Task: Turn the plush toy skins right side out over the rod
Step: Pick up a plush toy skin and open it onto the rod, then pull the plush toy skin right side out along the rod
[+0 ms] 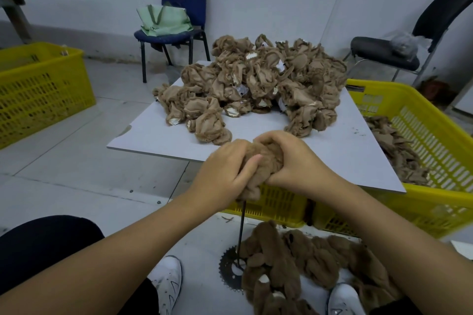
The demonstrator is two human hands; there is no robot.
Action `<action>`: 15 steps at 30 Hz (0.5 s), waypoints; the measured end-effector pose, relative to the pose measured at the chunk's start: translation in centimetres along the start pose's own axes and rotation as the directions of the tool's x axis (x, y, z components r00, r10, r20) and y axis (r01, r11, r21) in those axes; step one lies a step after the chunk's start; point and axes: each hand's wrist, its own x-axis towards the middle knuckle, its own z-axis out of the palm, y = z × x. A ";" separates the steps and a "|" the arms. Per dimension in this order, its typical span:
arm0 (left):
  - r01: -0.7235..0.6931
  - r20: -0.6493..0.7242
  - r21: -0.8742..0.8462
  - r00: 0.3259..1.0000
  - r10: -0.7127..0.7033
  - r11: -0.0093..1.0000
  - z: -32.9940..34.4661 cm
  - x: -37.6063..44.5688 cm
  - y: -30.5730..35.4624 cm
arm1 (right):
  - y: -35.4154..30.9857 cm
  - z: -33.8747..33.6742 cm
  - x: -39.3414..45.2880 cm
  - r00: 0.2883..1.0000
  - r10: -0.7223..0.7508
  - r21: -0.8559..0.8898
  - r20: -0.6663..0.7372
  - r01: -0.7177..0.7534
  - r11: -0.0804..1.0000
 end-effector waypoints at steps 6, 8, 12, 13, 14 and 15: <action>0.042 0.026 -0.037 0.999 -0.041 0.998 1.7 -0.8 -0.2 | 1.3 3.7 0.1 0.957 0.288 0.118 0.031 -0.290 0.950; 0.001 -0.073 -0.105 0.997 -0.008 0.995 1.6 -1.0 0.1 | 0.6 3.3 0.1 0.965 0.254 0.117 -0.065 -0.245 0.962; -0.158 -0.326 -0.222 0.942 0.080 0.962 1.8 -1.1 -0.1 | -1.8 1.5 0.4 0.969 0.038 0.033 -0.243 -0.031 0.999; -0.162 -0.341 -0.245 0.937 0.072 0.956 2.1 -1.3 -0.5 | -2.1 1.2 0.5 0.968 -0.030 -0.064 -0.248 0.015 0.998; -0.139 -0.328 -0.271 0.944 0.045 0.953 2.5 -1.6 -0.7 | -2.3 1.2 0.7 0.971 -0.073 -0.158 -0.228 0.037 0.987; -0.088 -0.282 -0.301 0.959 -0.001 0.949 2.9 -1.8 -0.9 | -2.2 1.3 0.8 0.978 -0.077 -0.218 -0.192 0.034 0.975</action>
